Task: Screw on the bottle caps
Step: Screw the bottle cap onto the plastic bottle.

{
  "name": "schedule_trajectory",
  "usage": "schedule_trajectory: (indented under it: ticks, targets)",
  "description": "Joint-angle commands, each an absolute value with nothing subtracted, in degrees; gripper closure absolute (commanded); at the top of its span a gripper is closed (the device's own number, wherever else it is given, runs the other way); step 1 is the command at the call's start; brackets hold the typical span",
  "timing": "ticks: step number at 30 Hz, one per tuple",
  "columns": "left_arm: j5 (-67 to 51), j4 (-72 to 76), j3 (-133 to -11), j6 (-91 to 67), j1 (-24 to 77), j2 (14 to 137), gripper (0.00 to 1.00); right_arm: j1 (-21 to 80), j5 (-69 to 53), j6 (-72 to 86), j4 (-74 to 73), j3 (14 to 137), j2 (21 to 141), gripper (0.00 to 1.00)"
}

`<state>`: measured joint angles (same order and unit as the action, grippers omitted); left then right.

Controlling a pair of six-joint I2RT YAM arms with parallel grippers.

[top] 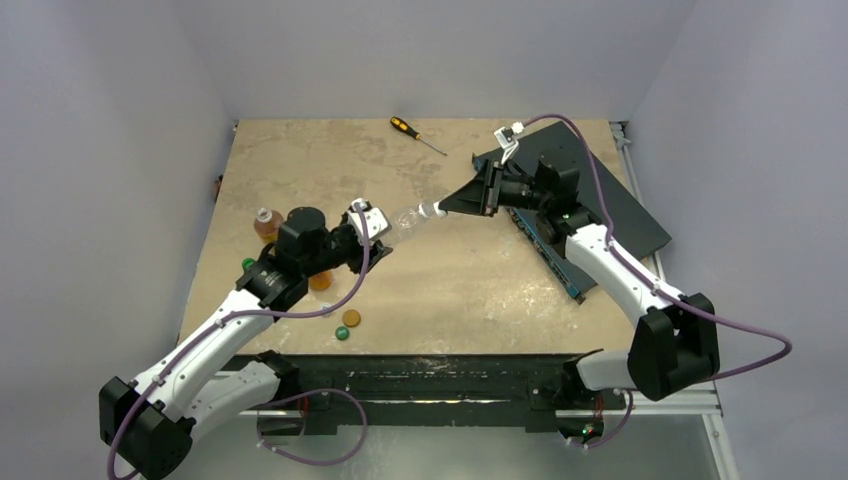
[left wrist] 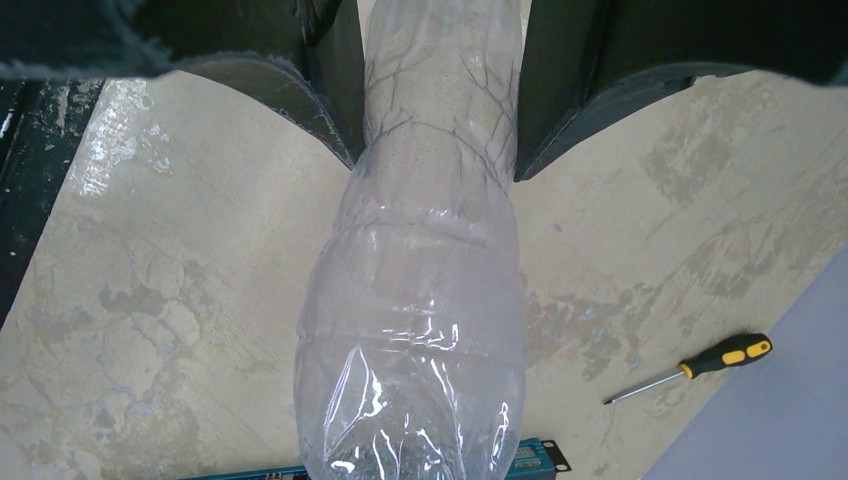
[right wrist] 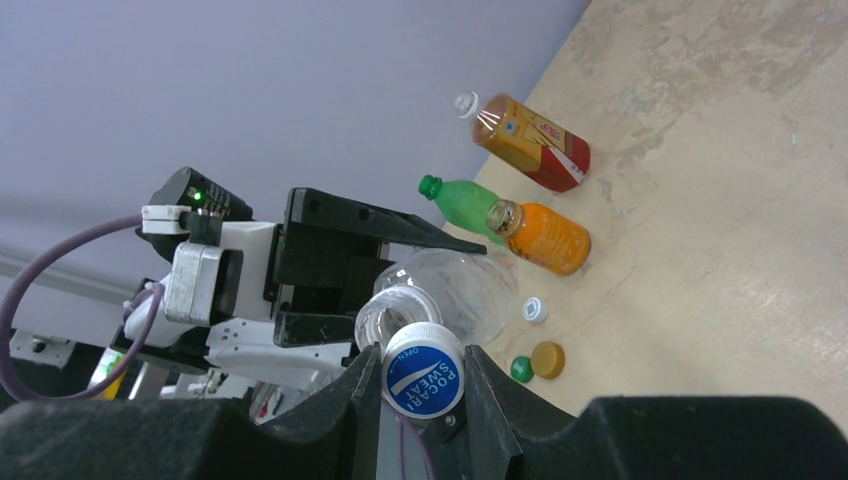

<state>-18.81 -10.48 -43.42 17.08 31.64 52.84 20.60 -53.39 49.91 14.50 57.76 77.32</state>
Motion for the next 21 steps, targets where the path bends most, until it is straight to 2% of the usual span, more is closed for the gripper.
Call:
schedule_trajectory:
  ticks: [1,12,21]
  targets:
    - [-21.1,-7.1,-43.5,16.7,32.1,52.7,1.0,21.5,-52.4,52.7,19.9,58.5,77.1,0.75]
    - [-22.1,-6.9,-44.0,16.4,32.3,53.8,1.0,24.7,-51.5,48.1,14.6,59.9,77.7,0.75]
    - [-22.7,-7.0,-45.0,16.6,32.6,54.9,1.0,26.1,-48.1,33.9,-5.6,66.0,78.4,0.75]
